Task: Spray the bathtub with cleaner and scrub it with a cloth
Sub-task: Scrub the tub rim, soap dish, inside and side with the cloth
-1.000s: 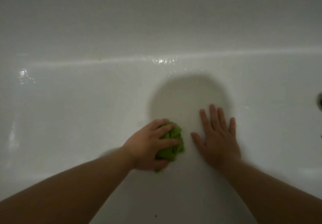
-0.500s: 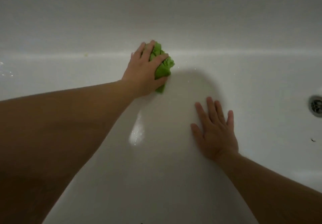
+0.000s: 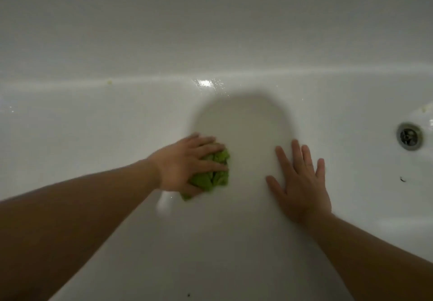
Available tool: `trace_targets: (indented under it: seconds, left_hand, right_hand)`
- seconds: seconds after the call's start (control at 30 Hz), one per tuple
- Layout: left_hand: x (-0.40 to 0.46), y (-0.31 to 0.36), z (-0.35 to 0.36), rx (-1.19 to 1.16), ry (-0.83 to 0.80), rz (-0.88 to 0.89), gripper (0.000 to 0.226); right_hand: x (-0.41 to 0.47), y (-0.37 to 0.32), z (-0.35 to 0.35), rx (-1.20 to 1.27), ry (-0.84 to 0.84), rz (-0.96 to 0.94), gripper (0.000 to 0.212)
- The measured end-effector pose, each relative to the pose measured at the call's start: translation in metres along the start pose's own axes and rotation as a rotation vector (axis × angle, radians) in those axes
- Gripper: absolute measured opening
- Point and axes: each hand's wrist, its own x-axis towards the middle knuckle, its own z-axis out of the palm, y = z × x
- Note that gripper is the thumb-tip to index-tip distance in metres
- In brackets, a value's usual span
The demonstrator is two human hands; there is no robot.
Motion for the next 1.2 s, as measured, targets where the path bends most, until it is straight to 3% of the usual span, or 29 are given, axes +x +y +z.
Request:
trace_targets:
  seconds: [0.17,0.3,0.37,0.6,0.77,0.83,0.9,1.07,1.13,1.2]
  left_hand:
    - [0.071,-0.064,-0.059,0.03,0.158,-0.388,0.083]
    - [0.117,-0.028,-0.053,-0.108,0.324,-0.596,0.073]
    - [0.12,0.01,-0.035,-0.119,0.328,-0.505,0.07]
    - [0.092,0.143,0.016,-0.2,0.11,-0.227,0.069]
    - [0.098,0.11,0.006,-0.042,0.024,-0.046,0.073]
    - [0.108,0.071,-0.005,0.059,0.08,-0.098,0.074]
    - [0.122,0.034,-0.024,0.121,0.107,-0.26,0.079]
    - [0.189,0.003,-0.066,-0.075,0.35,-0.721,0.08]
    - [0.208,0.025,-0.068,-0.103,0.358,-0.719,0.075]
    - [0.208,0.056,-0.056,-0.127,0.322,-0.539,0.07]
  right_hand:
    - [0.034,0.018,-0.01,0.036,0.07,0.038,0.077]
    - [0.042,0.033,-0.012,0.035,0.09,-0.016,0.076]
    - [0.041,0.039,-0.013,0.048,0.076,-0.038,0.075]
    - [0.01,0.077,-0.012,0.053,0.012,-0.048,0.072]
    - [0.002,0.106,-0.014,0.05,0.011,-0.06,0.074]
    - [0.003,0.113,-0.015,0.044,0.014,-0.061,0.075]
    - [0.005,0.116,-0.014,0.036,0.023,-0.057,0.075]
    - [0.014,0.12,-0.015,0.038,0.041,-0.055,0.075]
    - [0.017,0.123,-0.016,0.042,0.038,-0.061,0.074]
    - [0.015,0.125,-0.016,0.042,0.031,-0.073,0.073]
